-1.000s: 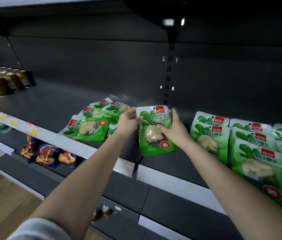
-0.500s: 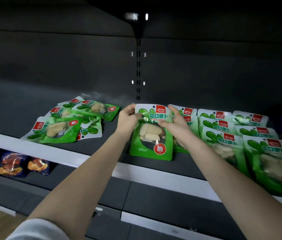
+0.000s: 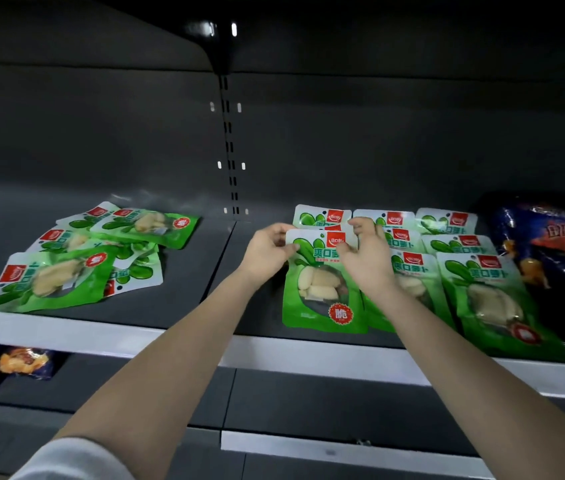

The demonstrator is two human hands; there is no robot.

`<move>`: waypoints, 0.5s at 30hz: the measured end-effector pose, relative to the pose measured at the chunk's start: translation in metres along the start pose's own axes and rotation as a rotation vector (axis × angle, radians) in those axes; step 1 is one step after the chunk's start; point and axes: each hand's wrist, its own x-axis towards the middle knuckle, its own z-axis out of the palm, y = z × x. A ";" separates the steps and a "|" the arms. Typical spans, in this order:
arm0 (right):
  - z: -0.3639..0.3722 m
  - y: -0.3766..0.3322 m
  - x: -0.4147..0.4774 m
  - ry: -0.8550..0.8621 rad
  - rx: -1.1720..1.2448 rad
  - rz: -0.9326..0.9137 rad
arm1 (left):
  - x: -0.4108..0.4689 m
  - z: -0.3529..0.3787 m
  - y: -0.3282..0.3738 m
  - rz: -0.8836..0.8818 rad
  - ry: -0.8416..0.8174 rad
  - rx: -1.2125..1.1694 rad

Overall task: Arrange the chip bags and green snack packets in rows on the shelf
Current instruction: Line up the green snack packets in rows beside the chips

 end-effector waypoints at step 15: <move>0.021 0.004 -0.017 -0.527 -0.591 -0.166 | -0.005 0.002 -0.020 0.106 0.000 0.360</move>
